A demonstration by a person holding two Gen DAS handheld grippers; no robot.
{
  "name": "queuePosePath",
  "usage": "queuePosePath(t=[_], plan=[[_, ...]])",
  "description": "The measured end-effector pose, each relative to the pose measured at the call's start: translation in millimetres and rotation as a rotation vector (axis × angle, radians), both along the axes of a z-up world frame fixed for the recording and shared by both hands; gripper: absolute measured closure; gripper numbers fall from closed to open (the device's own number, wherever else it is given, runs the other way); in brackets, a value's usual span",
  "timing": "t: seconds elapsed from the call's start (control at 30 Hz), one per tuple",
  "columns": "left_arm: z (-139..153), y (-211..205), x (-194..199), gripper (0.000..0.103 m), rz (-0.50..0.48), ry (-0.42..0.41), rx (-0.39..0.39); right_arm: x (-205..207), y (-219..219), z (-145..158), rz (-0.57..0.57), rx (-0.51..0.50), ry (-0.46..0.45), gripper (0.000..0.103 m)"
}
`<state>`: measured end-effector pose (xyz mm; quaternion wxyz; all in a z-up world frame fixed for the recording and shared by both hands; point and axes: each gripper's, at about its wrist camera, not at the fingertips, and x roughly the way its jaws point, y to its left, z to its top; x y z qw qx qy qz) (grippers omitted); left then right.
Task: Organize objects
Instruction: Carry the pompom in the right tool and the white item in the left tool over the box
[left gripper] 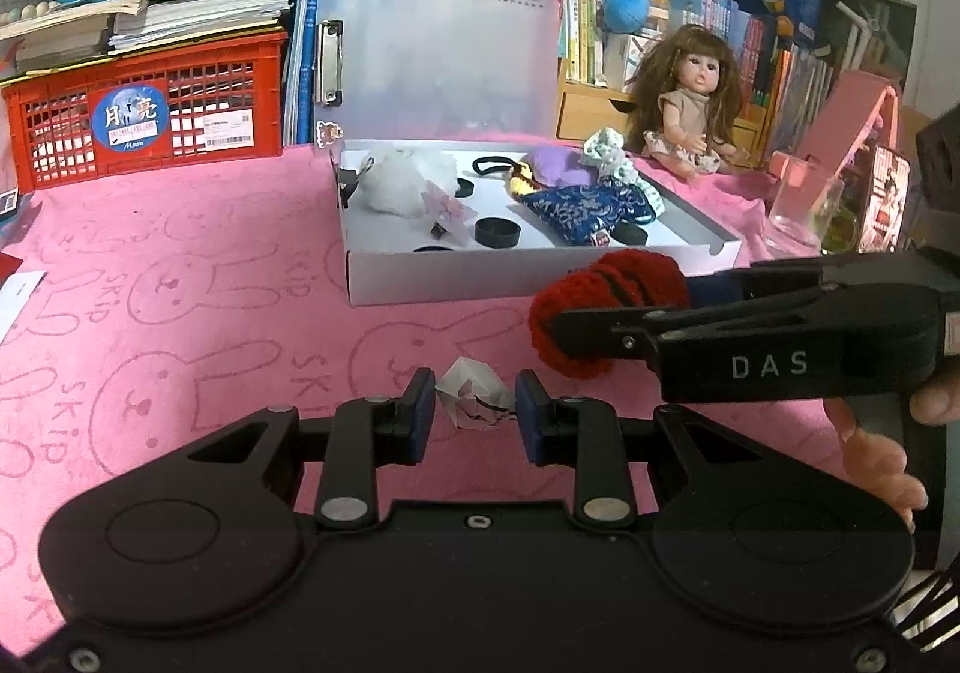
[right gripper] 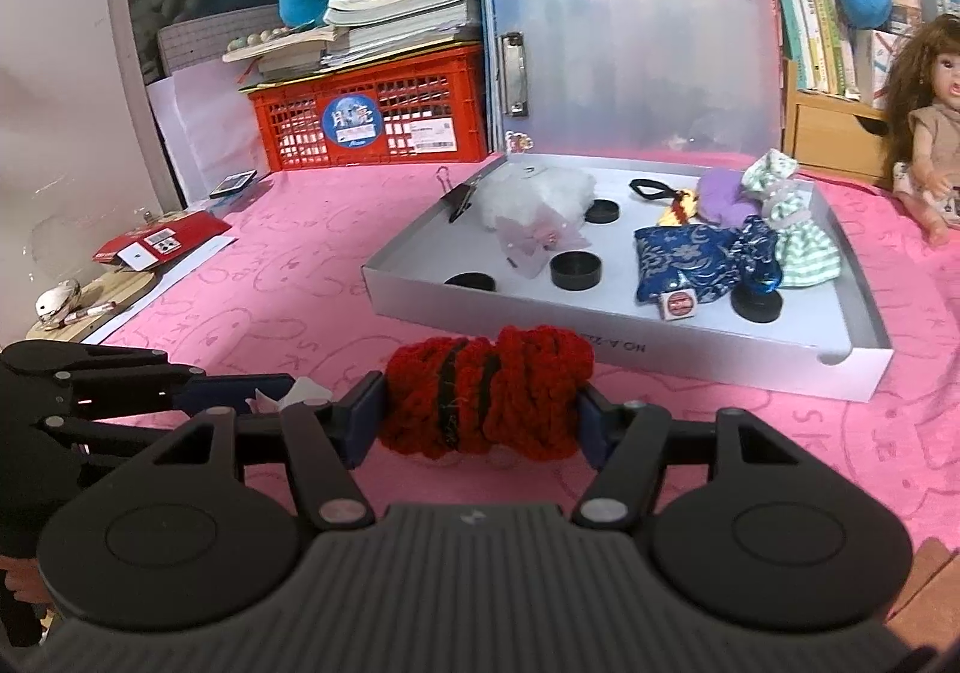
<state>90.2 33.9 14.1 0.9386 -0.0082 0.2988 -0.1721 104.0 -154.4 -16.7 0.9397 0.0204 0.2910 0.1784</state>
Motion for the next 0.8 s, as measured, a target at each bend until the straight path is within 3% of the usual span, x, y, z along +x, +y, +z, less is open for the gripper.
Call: queuePosePath(t=[0.8], plan=[[19, -18, 26, 0.076, 0.008, -0.032, -0.018, -2, -33, 15, -0.130, 0.018, -0.036, 0.037]])
